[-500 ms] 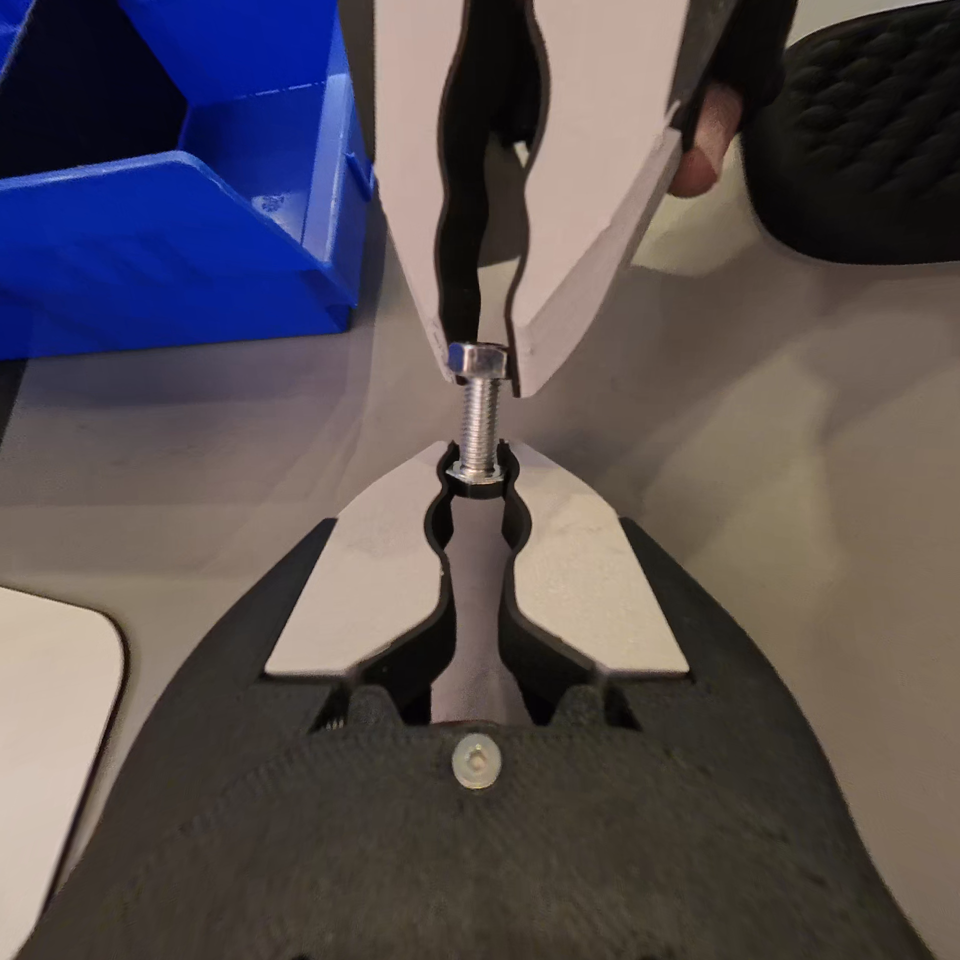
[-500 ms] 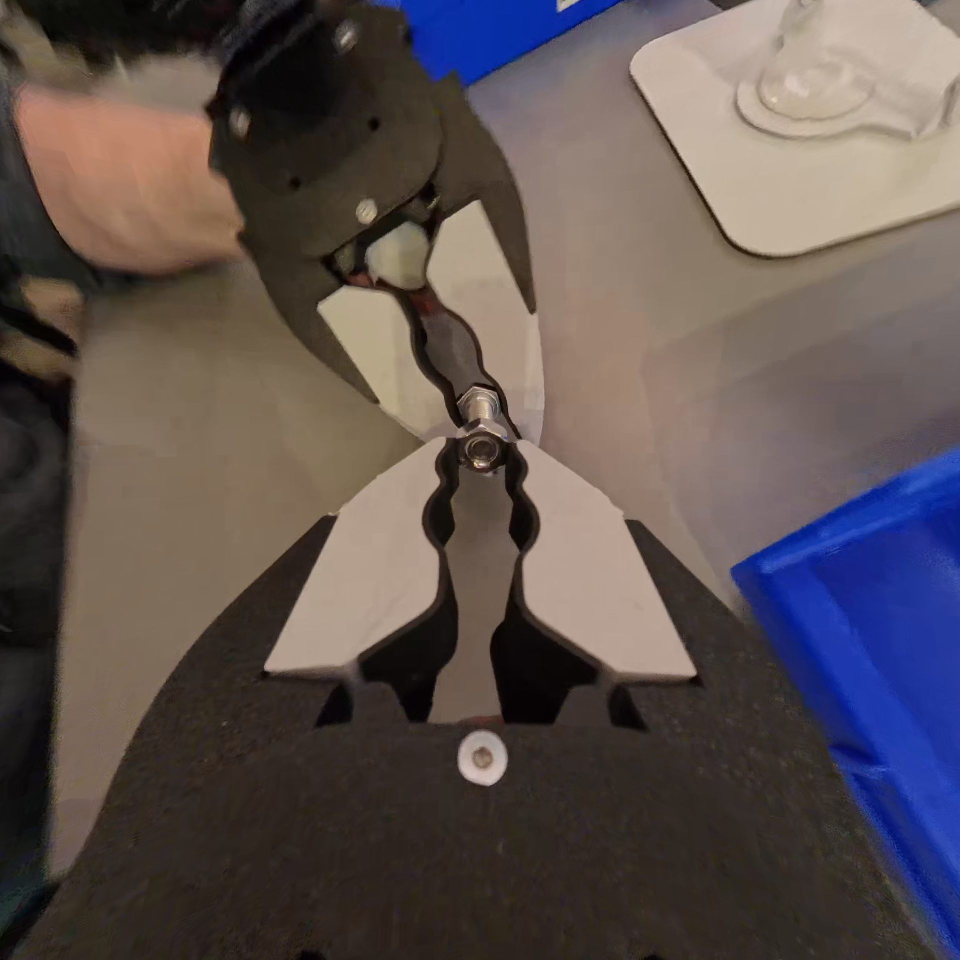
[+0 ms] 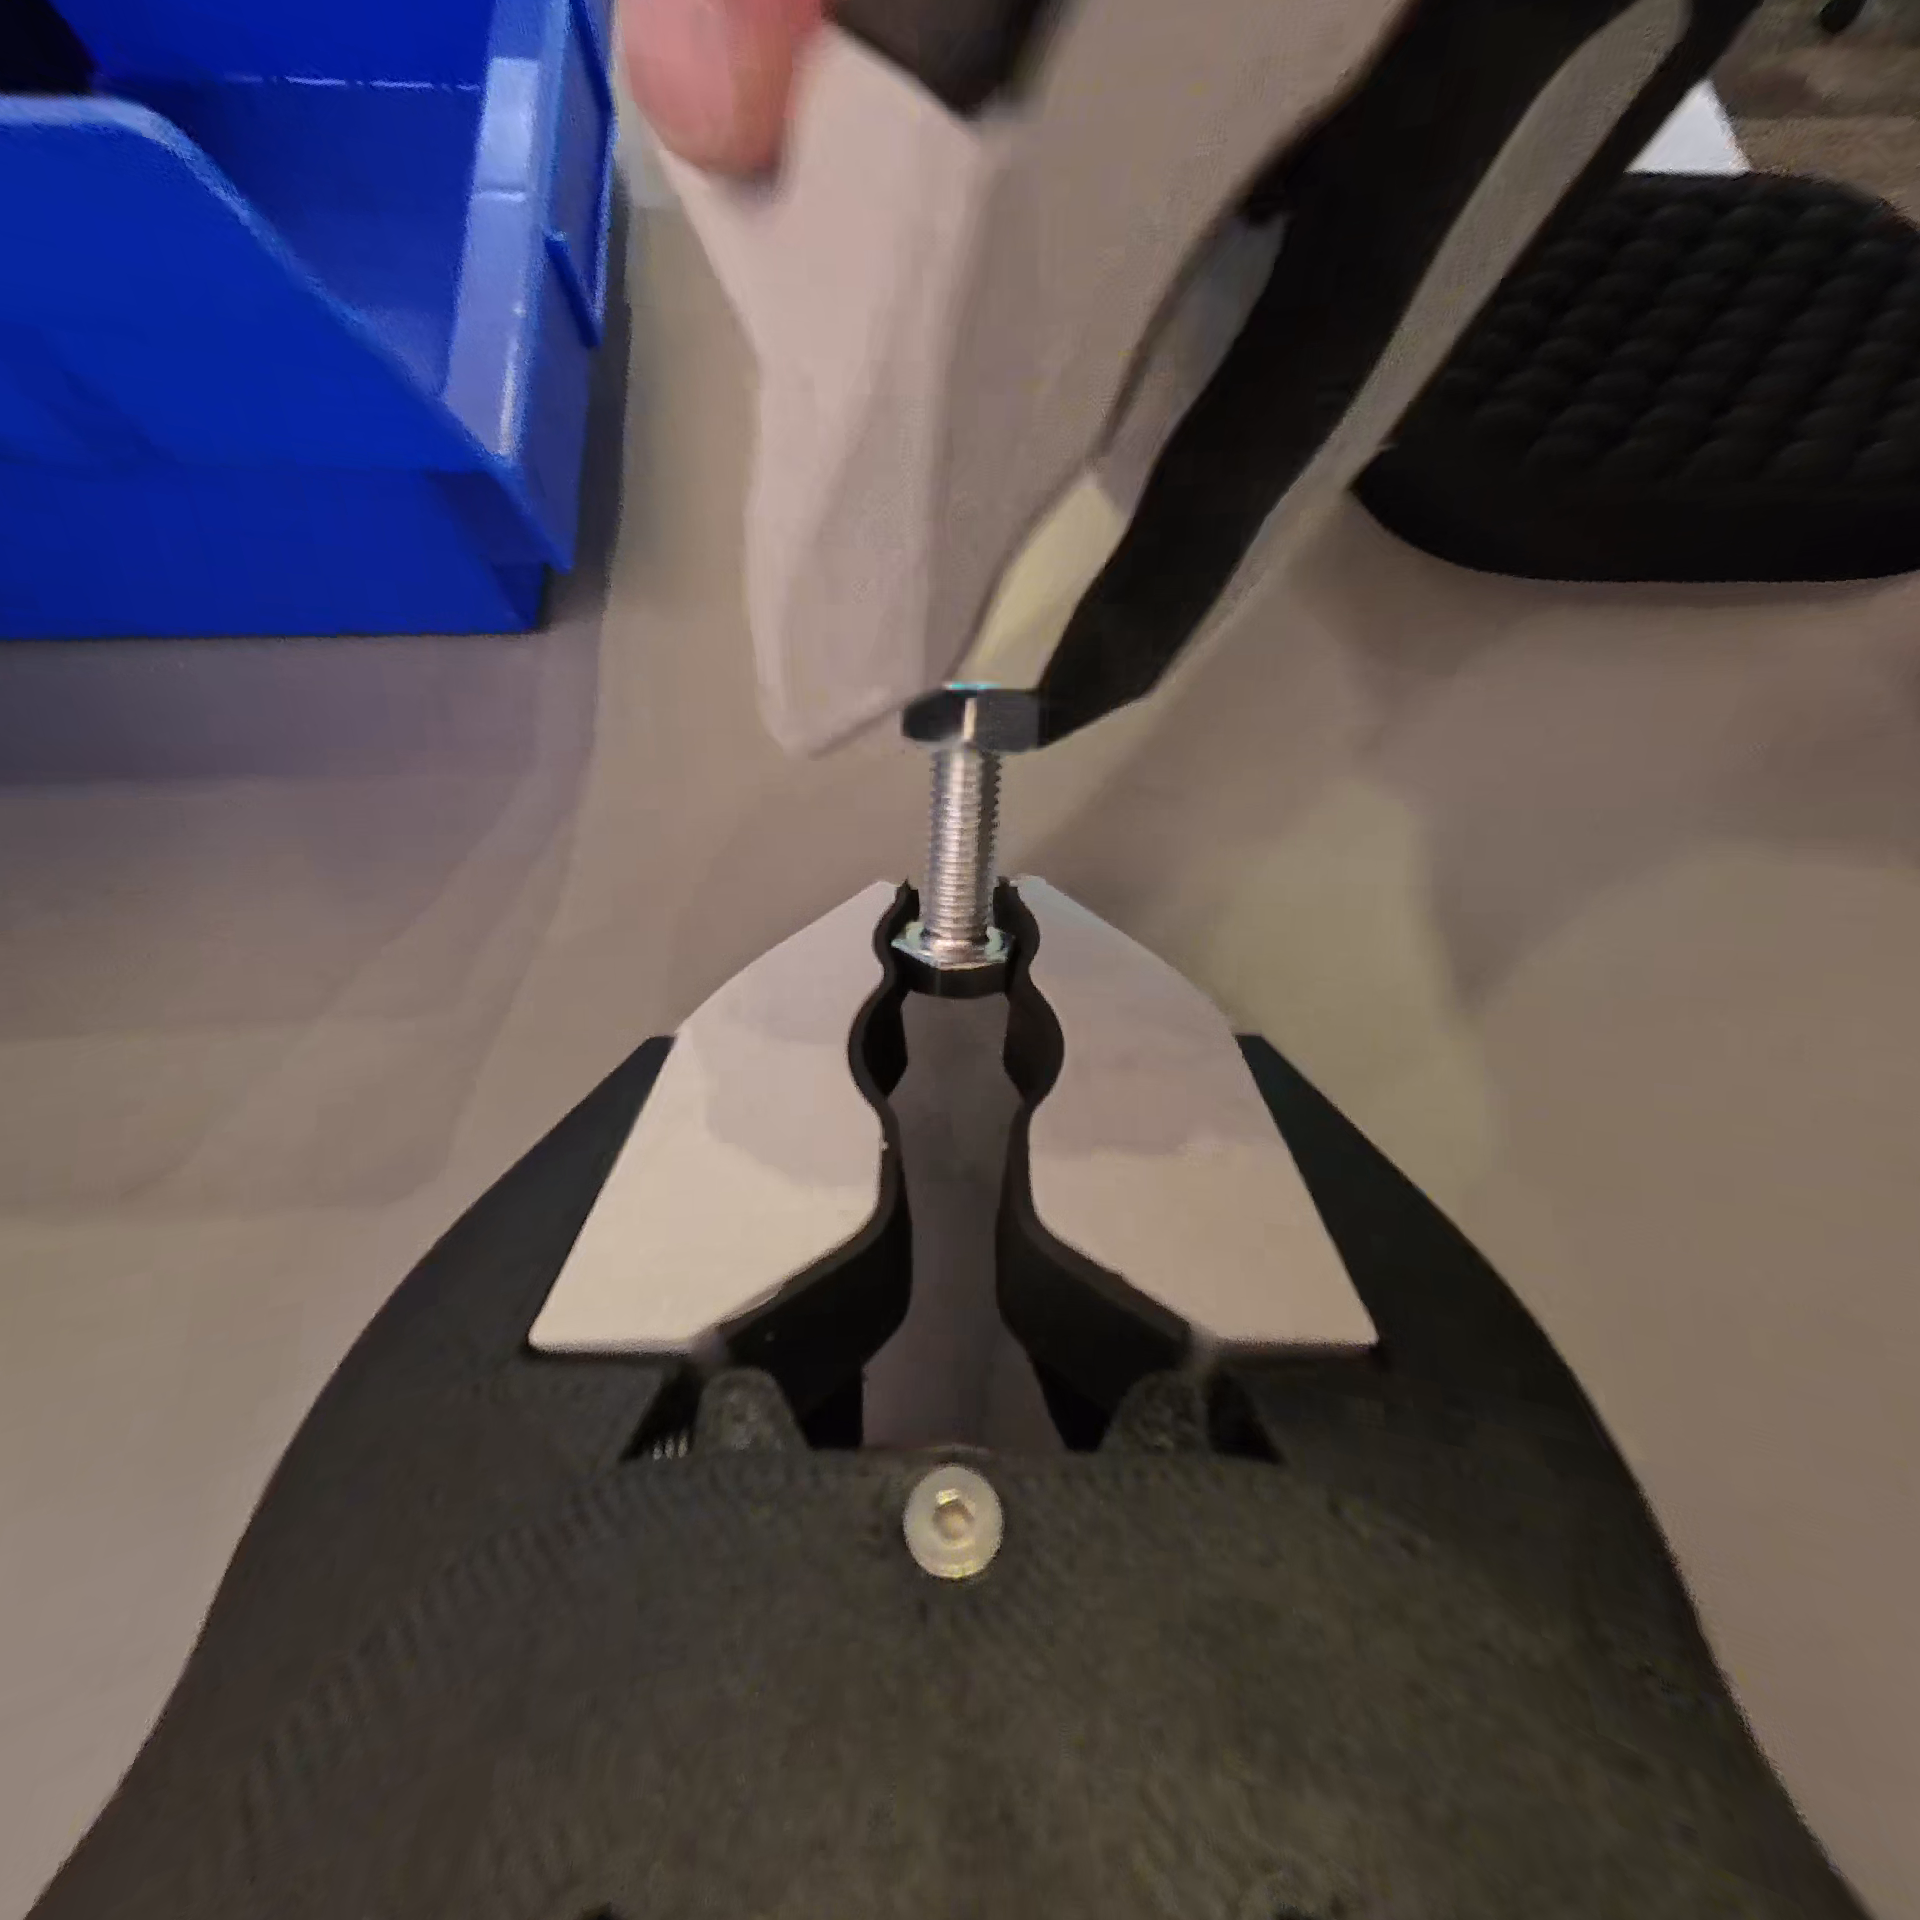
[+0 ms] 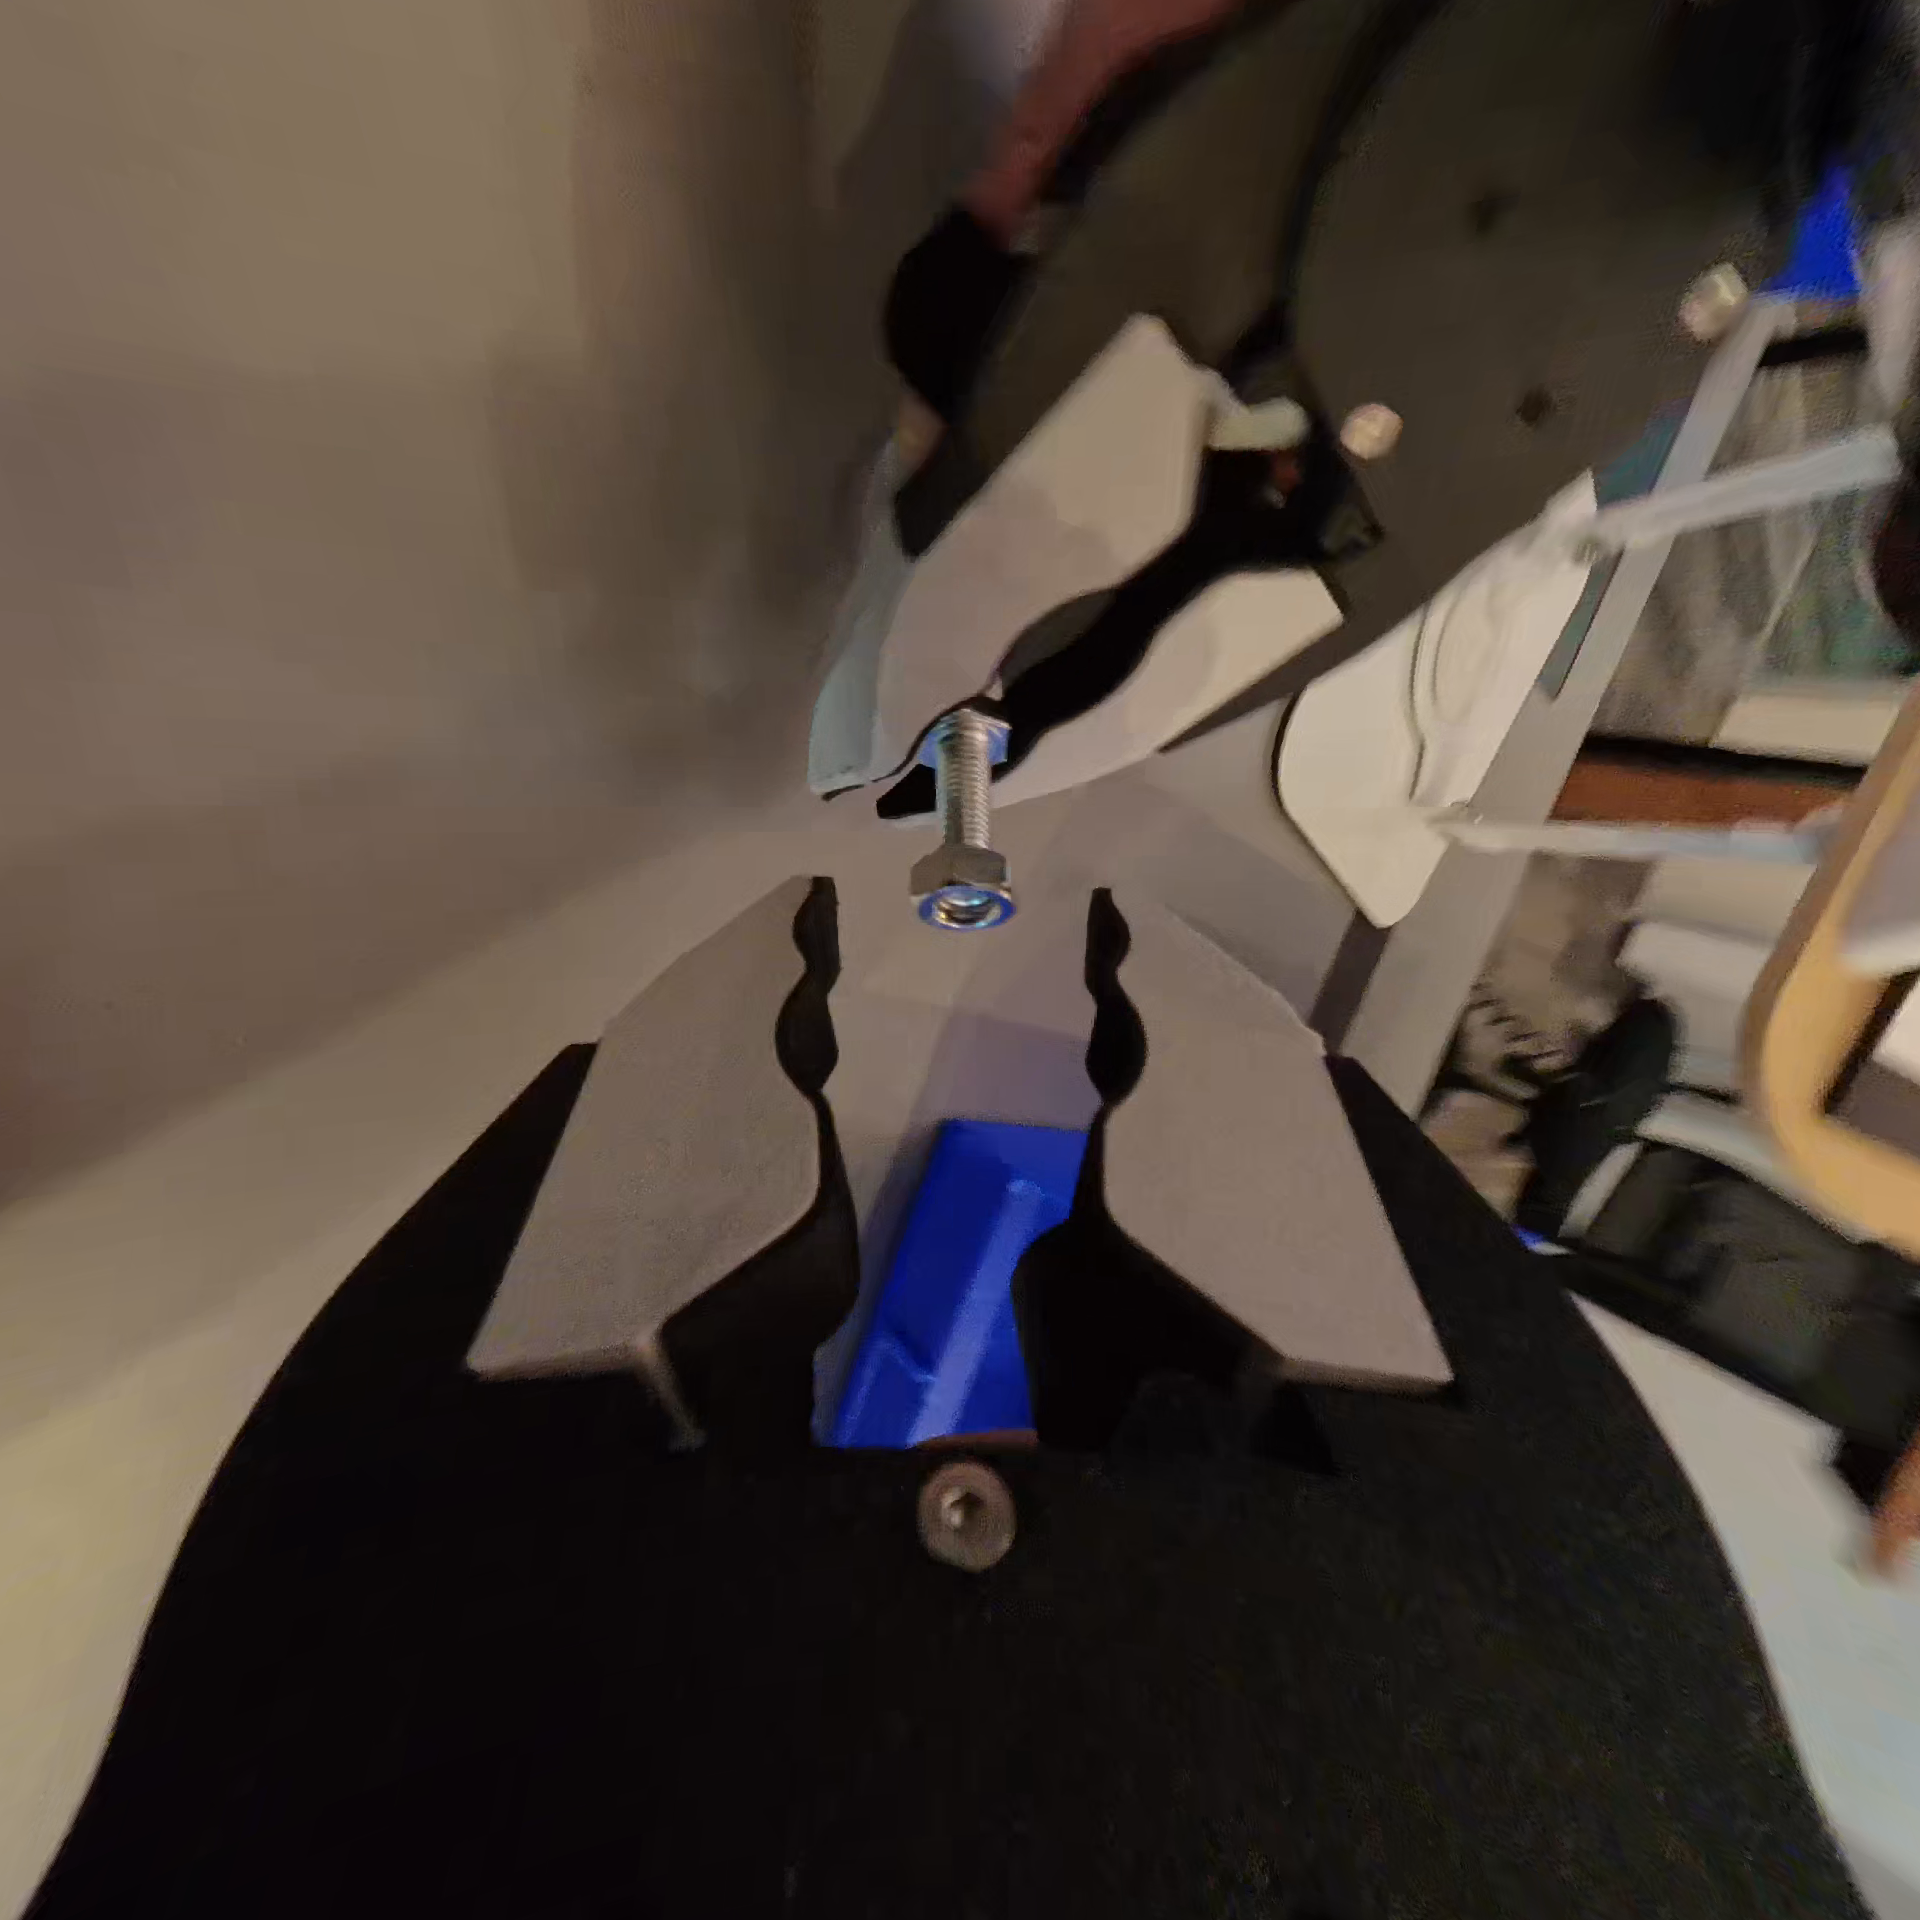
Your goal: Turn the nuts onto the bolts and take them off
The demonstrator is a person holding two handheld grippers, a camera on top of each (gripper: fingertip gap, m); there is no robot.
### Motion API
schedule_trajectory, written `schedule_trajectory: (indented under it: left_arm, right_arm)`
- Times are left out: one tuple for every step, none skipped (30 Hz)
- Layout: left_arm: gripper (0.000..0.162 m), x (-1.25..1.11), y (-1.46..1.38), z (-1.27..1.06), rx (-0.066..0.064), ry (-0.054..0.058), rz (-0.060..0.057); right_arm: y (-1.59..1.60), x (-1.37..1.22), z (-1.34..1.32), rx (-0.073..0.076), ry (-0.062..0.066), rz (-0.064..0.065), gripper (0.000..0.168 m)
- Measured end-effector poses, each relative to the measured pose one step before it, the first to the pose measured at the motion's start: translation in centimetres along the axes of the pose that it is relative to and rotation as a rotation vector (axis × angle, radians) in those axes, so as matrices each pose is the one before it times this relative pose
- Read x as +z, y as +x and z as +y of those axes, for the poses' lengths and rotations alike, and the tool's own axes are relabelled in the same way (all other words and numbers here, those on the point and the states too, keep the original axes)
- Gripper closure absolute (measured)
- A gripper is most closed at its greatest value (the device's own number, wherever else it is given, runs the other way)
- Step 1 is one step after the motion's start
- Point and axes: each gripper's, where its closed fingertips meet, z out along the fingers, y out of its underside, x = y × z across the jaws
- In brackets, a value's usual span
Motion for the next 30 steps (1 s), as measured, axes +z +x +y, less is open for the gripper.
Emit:
schedule_trajectory:
  left_arm:
    - [0.147,-0.143,-0.234,0.094,0.0103,-0.0092,-0.0178]
    - [0.147,-0.094,-0.214,0.049,0.01,-0.0048,-0.0193]
    - [0.147,-0.068,-0.274,-0.043,0.0047,0.001,-0.0221]
    - [0.147,-0.05,-0.232,-0.124,-0.0028,0.005,-0.0164]
    - [0.147,-0.05,-0.197,-0.174,0.0025,0.0082,-0.0171]
    - [0.147,-0.029,-0.304,-0.097,0.009,0.0009,-0.0274]
    - [0.147,-0.013,-0.152,-0.037,0.0065,-0.0039,-0.0168]
    - [0.147,-0.043,0.039,-0.197,0.0008,0.0079,-0.0022]
    - [0.147,-0.067,-0.094,-0.223,0.0016,0.0107,-0.0121]
    - [0.147,-0.036,-0.242,-0.074,0.0084,-0.0027,-0.0248]
    - [0.147,0.005,-0.226,0.102,0.0201,-0.0161,-0.0266]
    - [0.147,0.017,-0.138,0.066,0.0219,-0.0139,-0.0236]
    - [0.147,0.047,0.103,-0.059,0.0091,-0.0046,-0.0041]
    - [0.147,0.05,0.189,-0.137,0.003,0.0022,0.004]
    - [0.147,0.069,0.046,-0.059,0.0022,-0.0004,-0.0043]
    - [0.147,0.078,0.02,0.107,0.0003,-0.0066,0.0006]
    - [0.147,0.033,0.138,0.068,-0.0069,0.0011,0.015]
    - [0.147,-0.02,0.083,-0.032,-0.0071,0.0075,0.013]
    - [0.147,-0.044,0.146,-0.045,-0.0091,0.0062,0.0171]
    - [0.147,-0.04,0.232,-0.031,-0.0105,0.003,0.0245]
    - [0.147,-0.066,0.205,-0.036,-0.0078,0.004,0.0215]
    - [0.147,-0.069,0.27,-0.051,-0.0135,0.0066,0.0292]
    - [0.147,-0.057,0.391,-0.031,-0.0188,0.008,0.0405]
    - [0.148,-0.018,0.382,-0.015,-0.0119,0.0088,0.0356]
    - [0.148,0.054,0.459,0.0,-0.0118,0.0062,0.0386]
    - [0.147,0.112,0.632,0.032,-0.0162,0.002,0.0502]
    - [0.147,0.12,0.373,-0.004,-0.0051,0.007,0.0291]
    - [0.147,0.142,0.252,0.021,-0.0123,0.0058,0.0246]
    - [0.147,0.134,0.14,0.08,-0.014,0.0048,0.0217]
    - [0.147,0.097,0.091,0.074,-0.0059,0.0082,0.0149]
  right_arm:
    - [0.266,-0.198,-0.042,0.0964,0.0341,-0.0074,0.122]
    - [0.217,-0.251,-0.048,0.1004,0.0406,-0.0109,0.121]
    - [0.211,-0.225,-0.048,0.1147,0.0414,-0.0138,0.12]
    - [0.26,-0.188,-0.082,0.1262,0.0453,-0.0106,0.122]
    - [0.222,-0.106,-0.06,0.133,0.0448,-0.0154,0.125]
    - [0.039,-0.009,-0.042,0.1401,0.0424,-0.0311,0.127]
    - [0.035,0.057,-0.042,0.1412,0.0433,-0.0319,0.129]
    - [0.048,0.096,-0.016,0.128,0.0433,-0.0306,0.129]
    - [-0.031,0.084,0.002,0.111,0.0404,-0.0341,0.129]
    - [-0.049,0.065,0.001,0.0958,0.0379,-0.0333,0.132]
    - [-0.034,0.081,0.081,0.0789,0.0278,-0.0272,0.134]
    - [-0.12,0.149,0.212,0.0539,0.0106,-0.0259,0.135]
    - [-0.184,0.154,0.214,0.0262,0.0046,-0.0204,0.137]
    - [-0.115,0.11,0.093,0.0055,0.0089,-0.0072,0.146]
    - [-0.079,0.082,0.062,-0.004,0.0059,-0.0004,0.149]
    - [-0.024,0.059,0.108,-0.0134,-0.0051,0.0068,0.149]
    - [-0.026,0.029,0.069,-0.0295,-0.0087,0.0113,0.149]
    - [-0.072,-0.008,0.0,-0.0406,-0.0095,0.0106,0.149]
    - [-0.09,-0.025,0.01,-0.0461,-0.0165,0.0081,0.149]
    - [-0.105,-0.031,0.039,-0.0581,-0.0254,0.0085,0.149]
    - [-0.104,-0.042,0.026,-0.0798,-0.0289,0.0141,0.149]
    - [-0.132,-0.044,0.005,-0.1094,-0.0339,0.021,0.149]
    - [-0.14,-0.047,0.076,-0.1373,-0.0458,0.0278,0.149]
    - [-0.106,-0.066,0.096,-0.1537,-0.0533,0.0301,0.149]
    - [-0.179,-0.091,0.085,-0.1629,-0.054,0.0228,0.15]
    - [-0.16,-0.088,0.078,-0.1762,-0.0515,0.0241,0.15]
    - [-0.023,-0.065,0.115,-0.1822,-0.0534,0.0334,0.15]
    - [0.052,-0.01,0.128,-0.1592,-0.0539,0.0294,0.15]
    - [0.036,0.024,-0.012,-0.1033,-0.039,0.0094,0.15]
    - [0.014,0.013,-0.128,-0.0463,-0.0168,-0.009,0.15]
